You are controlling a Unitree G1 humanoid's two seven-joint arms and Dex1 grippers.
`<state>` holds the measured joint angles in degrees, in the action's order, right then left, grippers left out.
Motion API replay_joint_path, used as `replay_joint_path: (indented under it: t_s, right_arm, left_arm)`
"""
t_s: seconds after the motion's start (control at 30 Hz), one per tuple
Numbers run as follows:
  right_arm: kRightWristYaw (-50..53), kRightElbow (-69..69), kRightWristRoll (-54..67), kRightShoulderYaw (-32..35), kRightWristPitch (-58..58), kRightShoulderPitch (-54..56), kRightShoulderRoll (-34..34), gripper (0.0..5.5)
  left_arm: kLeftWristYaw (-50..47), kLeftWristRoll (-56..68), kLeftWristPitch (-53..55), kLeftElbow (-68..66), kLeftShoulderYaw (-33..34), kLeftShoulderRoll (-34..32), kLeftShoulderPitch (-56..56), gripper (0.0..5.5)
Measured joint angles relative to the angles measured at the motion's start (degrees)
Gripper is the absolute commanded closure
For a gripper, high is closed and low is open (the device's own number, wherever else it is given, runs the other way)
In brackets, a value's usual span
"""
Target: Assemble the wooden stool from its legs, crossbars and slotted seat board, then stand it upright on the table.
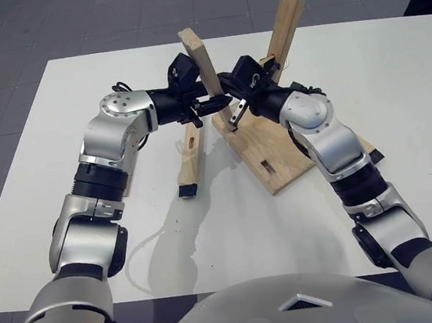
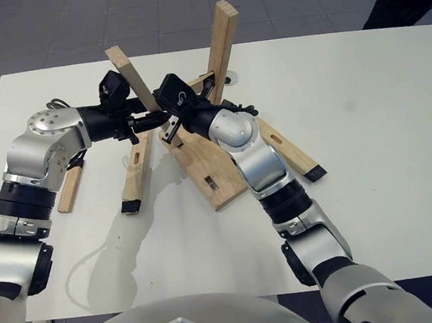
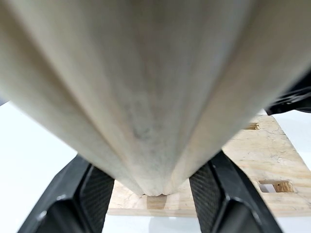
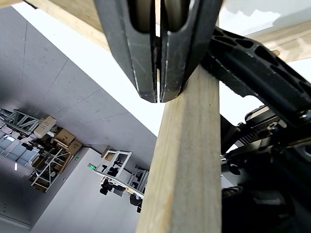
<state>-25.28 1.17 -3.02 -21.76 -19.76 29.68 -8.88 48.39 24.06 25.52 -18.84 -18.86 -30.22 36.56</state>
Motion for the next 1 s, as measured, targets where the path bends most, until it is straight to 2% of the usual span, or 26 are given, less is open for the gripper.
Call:
replay_joint_path:
  t_s: [0.07, 0.17, 0.27, 0.37, 0.5, 0.67, 0.73, 1.0]
  right_arm:
    - [-0.2, -0.7, 1.4, 0.9, -1.6, -0.2, 0.8, 5.40]
    - [1.5, -3.0, 6.3, 5.6, -3.7, -0.6, 4.3, 5.40]
    - [4.7, -9.7, 11.6, 14.0, -5.6, 6.4, 6.1, 5.40]
    - [5.5, -11.4, 13.5, 18.2, -7.2, 12.1, 5.4, 5.40]
    - [3.3, -2.8, 16.8, 19.0, -11.0, 20.6, 6.0, 5.40]
    - [-0.8, 15.1, 22.2, 20.9, -13.8, 39.0, 10.5, 5.40]
    - [-2.5, 19.5, 23.7, 21.1, -13.8, 42.1, 12.7, 5.40]
    - [-6.7, 25.8, 21.2, 17.1, -9.1, 40.1, 15.2, 5.40]
  left_arm:
    - [0.0, 0.0, 0.0, 0.0, 0.0, 0.0, 0.0, 3.45]
    - [-0.1, 0.0, -0.1, 0.0, 0.0, 0.1, 0.0, 3.45]
    - [-0.2, 0.0, -0.1, 0.1, 0.0, 0.1, -0.1, 3.45]
    - [-0.3, 0.0, -0.1, 0.2, 0.0, 0.1, -0.1, 3.45]
    - [-0.4, 0.0, -0.1, 0.2, 0.1, 0.1, -0.2, 3.45]
    - [-1.0, 0.0, -0.1, -0.1, 0.1, 0.9, -0.1, 3.45]
    - [-1.7, 0.0, -0.1, -0.5, 0.0, 1.6, 0.0, 3.45]
    - [-2.3, 0.0, -0.1, -1.1, 0.1, 2.3, 0.4, 3.45]
